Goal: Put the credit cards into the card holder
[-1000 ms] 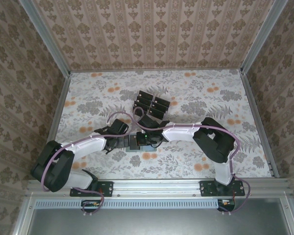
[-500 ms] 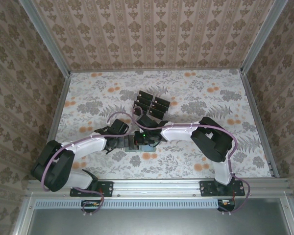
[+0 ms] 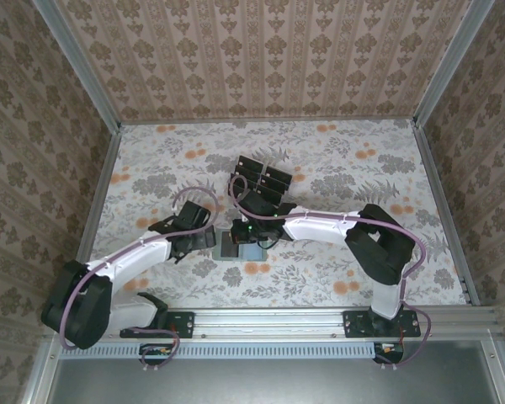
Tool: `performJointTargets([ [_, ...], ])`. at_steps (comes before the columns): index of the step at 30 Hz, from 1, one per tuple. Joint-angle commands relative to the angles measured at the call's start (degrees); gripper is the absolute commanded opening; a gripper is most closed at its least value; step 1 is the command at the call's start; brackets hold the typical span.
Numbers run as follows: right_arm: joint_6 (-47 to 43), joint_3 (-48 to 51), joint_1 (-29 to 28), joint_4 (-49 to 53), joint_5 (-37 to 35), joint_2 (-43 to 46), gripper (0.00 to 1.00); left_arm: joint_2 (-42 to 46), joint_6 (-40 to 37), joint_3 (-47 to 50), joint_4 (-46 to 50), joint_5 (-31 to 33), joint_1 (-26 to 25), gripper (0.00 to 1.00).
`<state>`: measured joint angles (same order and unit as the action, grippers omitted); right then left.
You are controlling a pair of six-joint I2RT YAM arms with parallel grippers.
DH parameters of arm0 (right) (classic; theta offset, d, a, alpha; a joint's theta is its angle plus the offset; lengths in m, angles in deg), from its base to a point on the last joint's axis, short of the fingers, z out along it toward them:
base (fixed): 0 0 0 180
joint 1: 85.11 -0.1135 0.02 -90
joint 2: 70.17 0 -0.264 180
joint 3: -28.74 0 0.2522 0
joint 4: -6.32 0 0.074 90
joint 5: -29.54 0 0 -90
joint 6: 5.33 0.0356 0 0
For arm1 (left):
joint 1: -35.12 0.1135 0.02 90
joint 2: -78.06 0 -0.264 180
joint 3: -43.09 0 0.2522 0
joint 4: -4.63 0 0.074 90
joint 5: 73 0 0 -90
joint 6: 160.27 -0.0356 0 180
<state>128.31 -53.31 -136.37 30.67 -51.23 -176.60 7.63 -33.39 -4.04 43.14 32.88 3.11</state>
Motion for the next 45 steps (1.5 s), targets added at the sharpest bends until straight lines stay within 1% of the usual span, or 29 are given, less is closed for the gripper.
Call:
performJointTargets([
  [1, -1.0, -1.8, 0.2, 4.0, -1.8, -2.0, 0.05, -0.6, 0.3, -0.8, 2.2, -0.3, 0.5, 1.00],
  [17, -1.0, -2.7, 0.2, 4.5, -2.1, -6.6, 0.04, -5.9, 1.3, -0.8, 0.0, -1.9, 0.2, 1.00],
  [30, -1.9, -2.4, -0.1, 5.4, -2.8, -1.8, 0.04, -8.7, 2.2, -0.3, -1.8, -2.2, -1.2, 1.00],
  [45, -1.2, -2.2, -0.7, 6.7, -2.8, -4.5, 0.02, -8.6, 2.5, 0.4, -2.4, -2.1, -1.6, 1.00],
])
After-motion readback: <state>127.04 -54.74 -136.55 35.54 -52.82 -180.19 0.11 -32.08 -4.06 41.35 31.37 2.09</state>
